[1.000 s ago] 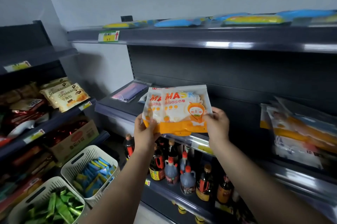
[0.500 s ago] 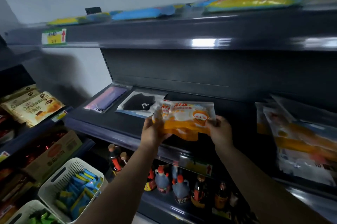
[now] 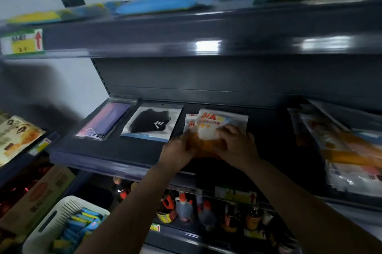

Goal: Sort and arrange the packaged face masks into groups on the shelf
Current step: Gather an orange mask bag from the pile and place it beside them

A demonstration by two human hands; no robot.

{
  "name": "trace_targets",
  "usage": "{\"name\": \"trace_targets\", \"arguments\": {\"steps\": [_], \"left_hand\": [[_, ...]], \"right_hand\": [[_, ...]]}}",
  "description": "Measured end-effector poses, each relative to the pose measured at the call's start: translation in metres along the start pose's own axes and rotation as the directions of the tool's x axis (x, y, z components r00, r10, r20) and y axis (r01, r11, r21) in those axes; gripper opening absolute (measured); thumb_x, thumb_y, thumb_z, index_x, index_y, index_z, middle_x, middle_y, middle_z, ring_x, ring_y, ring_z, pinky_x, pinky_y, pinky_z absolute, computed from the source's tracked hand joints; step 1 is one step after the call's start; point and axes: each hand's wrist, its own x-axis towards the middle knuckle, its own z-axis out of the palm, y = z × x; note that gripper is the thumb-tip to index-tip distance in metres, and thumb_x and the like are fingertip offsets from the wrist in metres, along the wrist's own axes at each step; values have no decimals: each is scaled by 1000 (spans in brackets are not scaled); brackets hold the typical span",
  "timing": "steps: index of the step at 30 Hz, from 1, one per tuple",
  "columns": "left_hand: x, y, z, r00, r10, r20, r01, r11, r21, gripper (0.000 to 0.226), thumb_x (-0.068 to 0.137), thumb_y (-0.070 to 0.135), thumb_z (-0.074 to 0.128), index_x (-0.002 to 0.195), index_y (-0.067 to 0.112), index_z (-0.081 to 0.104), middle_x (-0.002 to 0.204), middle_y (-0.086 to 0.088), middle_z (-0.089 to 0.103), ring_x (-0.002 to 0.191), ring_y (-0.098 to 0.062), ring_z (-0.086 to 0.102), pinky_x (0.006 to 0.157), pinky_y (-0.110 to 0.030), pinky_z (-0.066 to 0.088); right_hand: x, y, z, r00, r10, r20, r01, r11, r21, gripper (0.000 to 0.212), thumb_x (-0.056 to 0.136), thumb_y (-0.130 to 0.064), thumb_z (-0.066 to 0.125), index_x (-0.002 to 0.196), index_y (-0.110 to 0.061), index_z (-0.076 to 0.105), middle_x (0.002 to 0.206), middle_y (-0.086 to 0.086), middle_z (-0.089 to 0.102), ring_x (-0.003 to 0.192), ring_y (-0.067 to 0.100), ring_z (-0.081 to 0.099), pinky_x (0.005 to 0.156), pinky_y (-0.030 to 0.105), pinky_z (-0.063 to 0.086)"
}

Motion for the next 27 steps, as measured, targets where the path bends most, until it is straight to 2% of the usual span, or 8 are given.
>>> {"name": "trace_targets", "arguments": {"steps": [4, 10, 13, 17, 21, 23, 25, 27], "left_hand": [[13, -9, 3, 992, 74, 105, -99, 959, 265, 91, 83, 63, 51, 151, 20, 8, 136, -9, 52, 125, -27, 50, 104, -38, 36], [40, -23, 4, 987, 93, 129, -138, 904, 406, 98, 86, 61, 48, 151, 13, -8, 145, -11, 41, 137, -26, 34, 108, -43, 28], [55, -25, 1, 985, 94, 145, -149, 884, 443, 94, 88, 61, 45, 151, 14, -7, 141, -12, 47, 135, -28, 37, 111, -44, 25], [71, -22, -11, 967, 107, 229, -221, 802, 555, 83, 89, 59, 45, 149, 10, 15, 143, -16, 43, 135, -31, 34, 111, -44, 22], [72, -21, -22, 923, 177, 342, -347, 766, 541, 99, 78, 77, 43, 149, 14, 17, 148, -11, 35, 137, -32, 30, 113, -47, 17], [69, -25, -24, 908, 190, 375, -369, 787, 495, 108, 72, 80, 47, 149, 13, 14, 150, -10, 32, 137, -31, 29, 113, -47, 17], [68, -29, -21, 914, 189, 360, -344, 832, 436, 115, 70, 80, 49, 150, 11, 4, 154, -9, 25, 139, -30, 26, 114, -47, 16], [64, -29, -20, 938, 206, 278, -307, 868, 390, 114, 73, 79, 47, 151, 12, -2, 157, -7, 19, 141, -29, 23, 115, -46, 14]], "right_hand": [[9, -5, 5, 997, 15, 70, -13, 999, -34, 69, 87, -54, 50, 146, -29, 22, 157, -3, 13, 144, 24, 14, 114, 43, 16], [26, -3, 13, 986, 24, 165, -13, 998, -68, 73, 93, -45, 45, 151, -30, 3, 160, -3, -8, 148, 22, -2, 120, 40, 8], [31, -3, 12, 981, 47, 187, -33, 996, -80, 73, 95, -43, 44, 150, -30, -2, 160, -2, -10, 148, 22, -2, 120, 39, 7], [29, 2, 8, 979, 78, 191, -74, 997, -27, 73, 94, -44, 49, 150, -32, 3, 160, -6, -8, 148, 19, 4, 119, 34, 13], [24, 3, 8, 976, 106, 189, -112, 994, 18, 72, 92, -40, 55, 149, -34, 13, 160, -7, -3, 146, 17, 13, 118, 32, 22], [23, 0, 7, 975, 95, 202, -107, 993, 46, 72, 91, -37, 57, 149, -31, 15, 160, -5, -1, 146, 15, 17, 117, 31, 25], [21, -3, 4, 972, 84, 218, -91, 996, 20, 73, 92, -38, 55, 150, -28, 12, 160, -4, -1, 146, 14, 14, 118, 27, 20], [16, -5, 0, 977, 77, 201, -71, 997, -38, 71, 94, -42, 50, 150, -28, 9, 160, -5, -1, 147, 15, 10, 116, 27, 16]]}}
